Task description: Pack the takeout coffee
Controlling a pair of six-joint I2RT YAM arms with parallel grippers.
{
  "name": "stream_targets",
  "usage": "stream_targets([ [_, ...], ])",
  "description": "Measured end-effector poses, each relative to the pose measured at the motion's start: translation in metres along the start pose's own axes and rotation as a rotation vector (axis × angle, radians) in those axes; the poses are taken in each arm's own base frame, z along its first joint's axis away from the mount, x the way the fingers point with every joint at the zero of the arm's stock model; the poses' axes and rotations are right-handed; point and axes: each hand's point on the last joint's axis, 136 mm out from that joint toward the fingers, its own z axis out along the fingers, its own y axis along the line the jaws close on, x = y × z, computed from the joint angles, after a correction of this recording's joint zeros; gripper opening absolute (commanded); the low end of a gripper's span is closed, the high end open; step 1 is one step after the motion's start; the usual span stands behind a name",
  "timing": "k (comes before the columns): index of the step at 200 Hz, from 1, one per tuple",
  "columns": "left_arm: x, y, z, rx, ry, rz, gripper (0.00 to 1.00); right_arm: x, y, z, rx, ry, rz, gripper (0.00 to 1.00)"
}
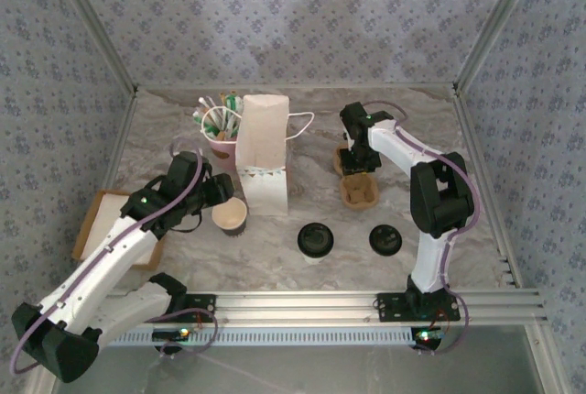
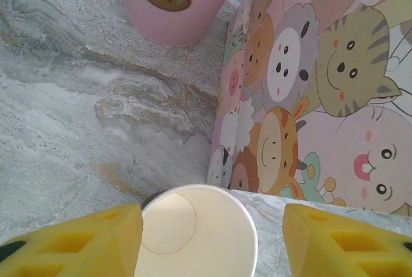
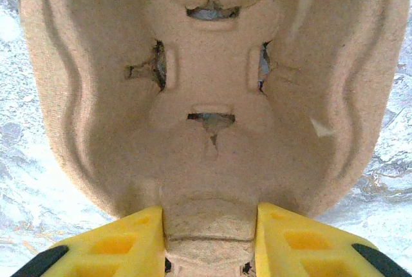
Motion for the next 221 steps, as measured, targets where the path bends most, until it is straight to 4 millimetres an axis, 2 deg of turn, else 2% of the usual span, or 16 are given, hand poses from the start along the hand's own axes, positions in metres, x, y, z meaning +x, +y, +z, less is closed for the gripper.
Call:
stream_targets([
  [179,0.005,0.003,0.003,-0.005,0.013,0.001,0.59,0.002,0.002,-0.009,-0.006,-0.008,-0.006,0.34],
  [221,0.008,0.000,0.006,0.014,0.021,-0.004,0.58,0.002,0.002,-0.023,-0.014,-0.038,-0.001,0.34],
])
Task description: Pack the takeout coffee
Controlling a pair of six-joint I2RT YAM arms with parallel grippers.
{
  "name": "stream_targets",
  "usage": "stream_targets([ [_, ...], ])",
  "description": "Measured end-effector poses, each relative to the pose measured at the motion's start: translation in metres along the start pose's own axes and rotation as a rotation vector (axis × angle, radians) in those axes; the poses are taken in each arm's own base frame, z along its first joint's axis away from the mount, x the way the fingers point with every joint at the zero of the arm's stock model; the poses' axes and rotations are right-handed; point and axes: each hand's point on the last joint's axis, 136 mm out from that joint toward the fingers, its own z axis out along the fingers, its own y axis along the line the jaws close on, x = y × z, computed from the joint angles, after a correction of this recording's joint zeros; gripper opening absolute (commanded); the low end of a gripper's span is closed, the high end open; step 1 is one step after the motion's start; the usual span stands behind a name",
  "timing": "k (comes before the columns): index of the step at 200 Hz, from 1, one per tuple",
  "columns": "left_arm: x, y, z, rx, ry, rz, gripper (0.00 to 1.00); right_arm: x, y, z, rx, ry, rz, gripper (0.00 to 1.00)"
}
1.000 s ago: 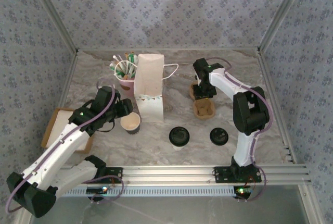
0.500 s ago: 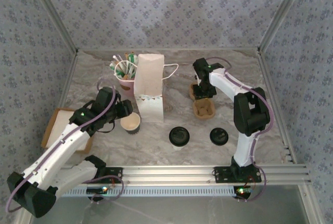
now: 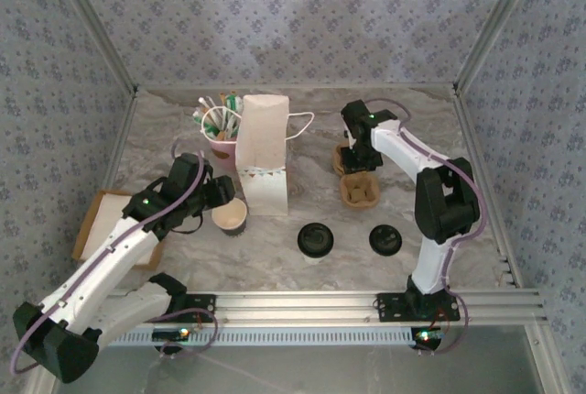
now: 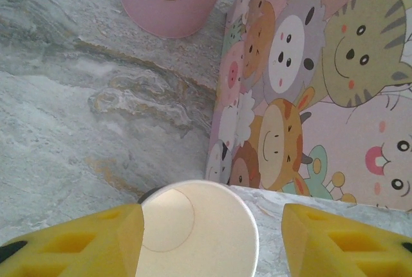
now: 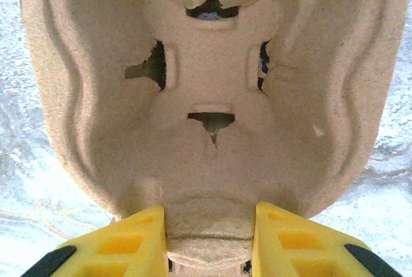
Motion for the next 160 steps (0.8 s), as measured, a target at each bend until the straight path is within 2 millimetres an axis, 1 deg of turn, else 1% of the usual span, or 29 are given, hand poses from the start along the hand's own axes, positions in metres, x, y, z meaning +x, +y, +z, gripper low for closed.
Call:
stream_targets([
  [28,0.003,-0.004,0.003,0.027,0.013,-0.008,0.57,-0.002,0.000,-0.018,-0.010,-0.045,0.006,0.33],
  [50,0.004,-0.012,0.005,0.063,0.017,-0.013,0.57,-0.003,-0.001,-0.033,-0.017,-0.077,0.013,0.33],
  [100,0.016,-0.038,0.018,0.126,0.065,0.021,0.57,0.000,-0.001,-0.071,-0.044,-0.151,0.028,0.33],
  [140,0.035,-0.059,0.033,0.148,0.126,0.074,0.57,0.005,0.000,-0.104,-0.078,-0.216,0.036,0.33],
  [160,0.041,-0.075,0.038,0.165,0.150,0.106,0.57,0.006,0.000,-0.120,-0.090,-0.246,0.036,0.33],
])
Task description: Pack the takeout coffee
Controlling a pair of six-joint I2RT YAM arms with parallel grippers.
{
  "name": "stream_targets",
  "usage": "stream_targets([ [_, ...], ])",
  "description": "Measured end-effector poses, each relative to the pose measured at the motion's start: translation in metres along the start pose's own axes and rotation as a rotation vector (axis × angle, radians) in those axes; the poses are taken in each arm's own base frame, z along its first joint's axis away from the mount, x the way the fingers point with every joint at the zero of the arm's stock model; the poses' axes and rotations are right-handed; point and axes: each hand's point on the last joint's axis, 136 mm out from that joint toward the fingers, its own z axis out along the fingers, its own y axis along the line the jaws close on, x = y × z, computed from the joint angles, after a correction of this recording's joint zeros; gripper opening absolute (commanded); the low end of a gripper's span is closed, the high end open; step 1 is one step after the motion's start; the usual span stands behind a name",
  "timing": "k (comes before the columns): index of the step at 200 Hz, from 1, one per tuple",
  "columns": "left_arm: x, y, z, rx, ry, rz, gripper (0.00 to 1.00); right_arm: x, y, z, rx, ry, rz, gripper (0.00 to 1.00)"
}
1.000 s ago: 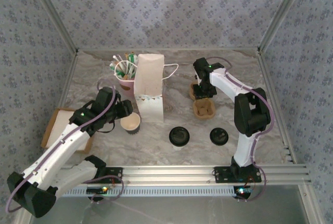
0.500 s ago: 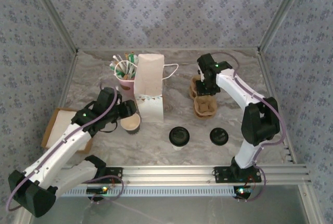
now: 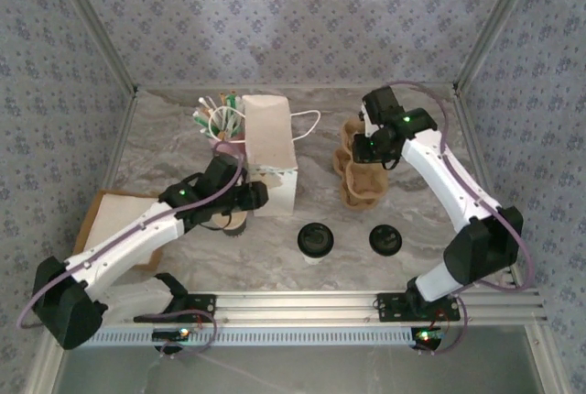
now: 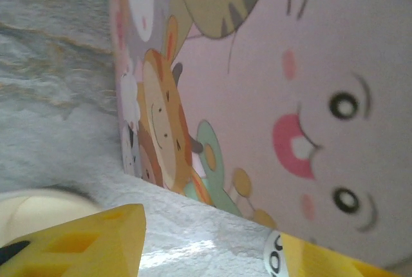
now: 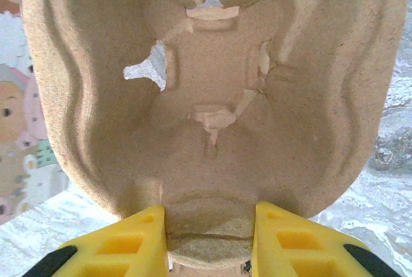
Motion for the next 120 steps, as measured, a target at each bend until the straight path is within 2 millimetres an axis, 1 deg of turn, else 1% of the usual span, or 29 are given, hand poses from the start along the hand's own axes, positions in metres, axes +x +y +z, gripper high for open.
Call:
stream_targets([
  [45,0.004,-0.044,0.010,0.067,0.020,0.073,0.58,-0.005,0.004,-0.034,-0.031,-0.065,0.000,0.33],
  [59,0.006,-0.053,0.009,0.076,0.020,0.092,0.59,-0.007,0.005,-0.044,-0.042,-0.084,0.000,0.33],
  [76,0.007,-0.058,0.003,0.080,0.011,0.099,0.61,-0.009,0.006,-0.057,-0.049,-0.107,0.000,0.33],
  [88,0.007,-0.057,-0.005,0.064,0.000,0.101,0.62,-0.011,0.006,-0.067,-0.053,-0.126,0.000,0.33],
  [97,0.005,-0.056,-0.015,0.046,-0.014,0.104,0.63,-0.013,0.006,-0.075,-0.057,-0.143,0.000,0.33],
  [109,0.001,-0.057,-0.033,0.025,-0.040,0.120,0.63,-0.015,0.007,-0.084,-0.062,-0.164,0.000,0.33],
  [120,-0.004,-0.062,-0.051,0.018,-0.064,0.141,0.63,-0.016,0.006,-0.092,-0.065,-0.179,0.001,0.33],
])
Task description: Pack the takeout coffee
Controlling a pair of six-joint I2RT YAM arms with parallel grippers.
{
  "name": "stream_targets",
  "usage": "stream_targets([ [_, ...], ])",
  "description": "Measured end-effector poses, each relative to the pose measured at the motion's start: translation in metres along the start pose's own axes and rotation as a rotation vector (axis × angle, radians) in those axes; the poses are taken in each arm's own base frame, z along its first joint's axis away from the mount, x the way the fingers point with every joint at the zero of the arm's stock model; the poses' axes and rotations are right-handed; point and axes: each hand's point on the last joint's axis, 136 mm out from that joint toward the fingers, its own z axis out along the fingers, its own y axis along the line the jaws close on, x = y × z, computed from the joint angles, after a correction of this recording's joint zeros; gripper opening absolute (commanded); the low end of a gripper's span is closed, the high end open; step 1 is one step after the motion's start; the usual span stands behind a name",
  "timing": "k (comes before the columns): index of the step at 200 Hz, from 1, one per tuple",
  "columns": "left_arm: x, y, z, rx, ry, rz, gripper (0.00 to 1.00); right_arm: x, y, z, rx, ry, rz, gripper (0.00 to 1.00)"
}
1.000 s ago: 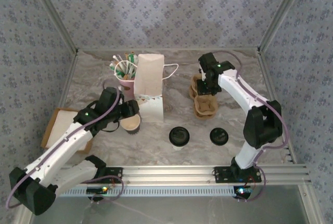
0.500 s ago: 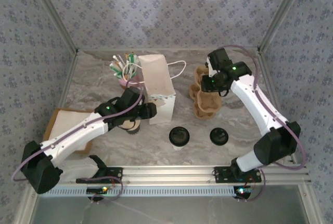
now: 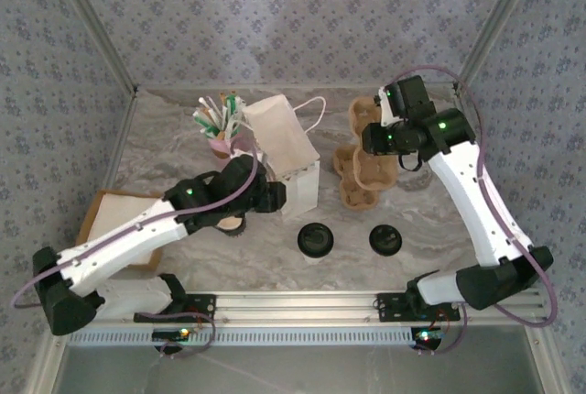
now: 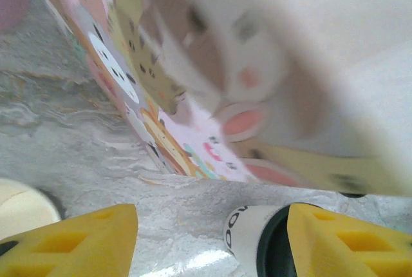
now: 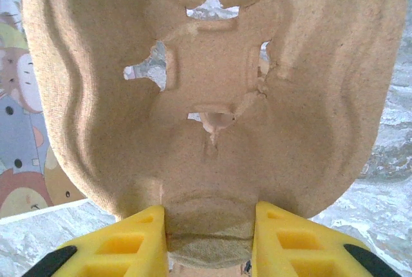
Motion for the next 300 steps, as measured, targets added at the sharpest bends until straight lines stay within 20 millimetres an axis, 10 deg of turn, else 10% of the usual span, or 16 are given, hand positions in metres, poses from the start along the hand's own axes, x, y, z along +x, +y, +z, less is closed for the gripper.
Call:
stream_targets([
  [78,-0.067,-0.052,-0.076,0.030,-0.089,0.208,0.72,0.001,-0.008,-0.016,-0.009,-0.016,0.030,0.34],
  [118,-0.091,-0.104,-0.035,0.025,0.013,0.410,0.72,0.000,-0.013,-0.025,-0.025,-0.037,0.055,0.34],
  [168,-0.073,-0.095,0.018,-0.013,0.250,0.524,0.68,0.008,-0.018,-0.030,-0.042,-0.039,0.082,0.34],
  [216,-0.044,-0.095,0.034,0.024,0.405,0.584,0.33,0.010,-0.020,-0.029,-0.055,-0.033,0.096,0.34],
  [300,-0.031,-0.122,0.027,0.091,0.420,0.622,0.18,0.011,-0.022,-0.027,-0.063,-0.033,0.107,0.34],
])
